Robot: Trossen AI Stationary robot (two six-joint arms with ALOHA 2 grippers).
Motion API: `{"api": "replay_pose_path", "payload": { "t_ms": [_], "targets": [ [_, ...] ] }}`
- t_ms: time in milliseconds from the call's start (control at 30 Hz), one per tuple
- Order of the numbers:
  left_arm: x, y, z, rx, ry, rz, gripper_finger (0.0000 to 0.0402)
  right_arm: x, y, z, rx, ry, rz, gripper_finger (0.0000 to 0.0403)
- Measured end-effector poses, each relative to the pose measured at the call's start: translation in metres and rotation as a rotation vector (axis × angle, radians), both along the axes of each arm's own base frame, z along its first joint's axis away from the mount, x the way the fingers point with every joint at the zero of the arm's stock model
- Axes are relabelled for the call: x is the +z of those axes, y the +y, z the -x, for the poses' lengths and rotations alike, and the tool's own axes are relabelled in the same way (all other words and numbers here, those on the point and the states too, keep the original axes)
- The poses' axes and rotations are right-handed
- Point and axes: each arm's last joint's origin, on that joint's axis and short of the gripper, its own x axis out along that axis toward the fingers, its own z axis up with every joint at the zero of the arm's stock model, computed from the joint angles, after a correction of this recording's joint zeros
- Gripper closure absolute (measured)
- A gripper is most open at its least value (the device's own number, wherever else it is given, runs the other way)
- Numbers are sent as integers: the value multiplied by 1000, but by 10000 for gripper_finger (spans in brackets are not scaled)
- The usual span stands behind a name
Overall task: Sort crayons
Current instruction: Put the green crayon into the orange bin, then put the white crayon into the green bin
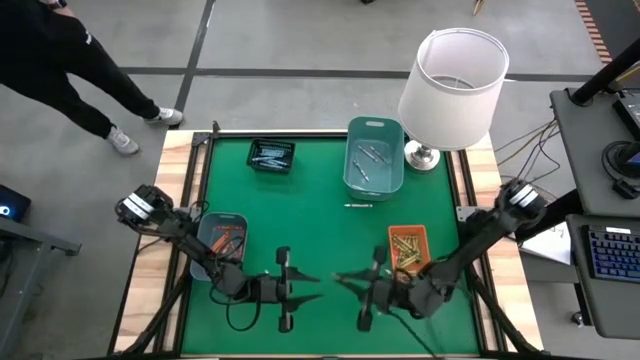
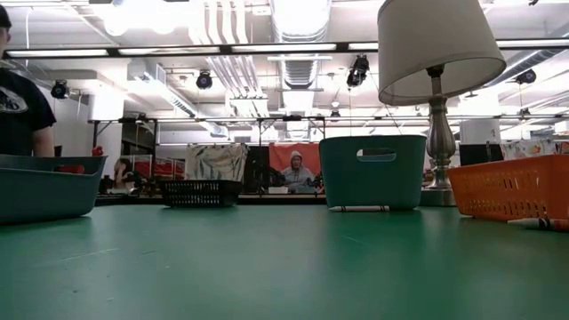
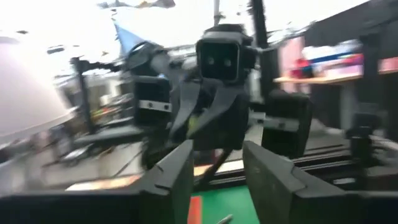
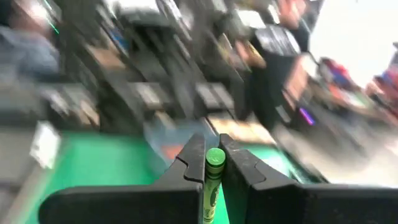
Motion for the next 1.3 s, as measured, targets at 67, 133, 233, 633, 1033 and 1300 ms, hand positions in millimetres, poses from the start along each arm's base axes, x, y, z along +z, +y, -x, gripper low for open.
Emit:
{"api": "replay_pose_path", "payload": {
  "t_ms": [67,133,233,633,1033,1300],
  "targets": [
    [1,0,2,85,14,25,269,-1,-8,11,-113,126,-31,388],
    [1,1,5,185,33,41,258,-4,-24,26,-213,258,-125,388],
    [0,2,8,314,64,56,247,-13,-61,58,-420,462,-405,388],
    [-1,2,10,364,78,54,243,-46,-89,113,-937,693,-719,376],
    [-1,2,10,367,79,54,243,-48,-89,112,-931,705,-688,268],
    [-4,1,9,367,100,34,243,-48,-89,111,-929,703,-690,250]
  ]
}}
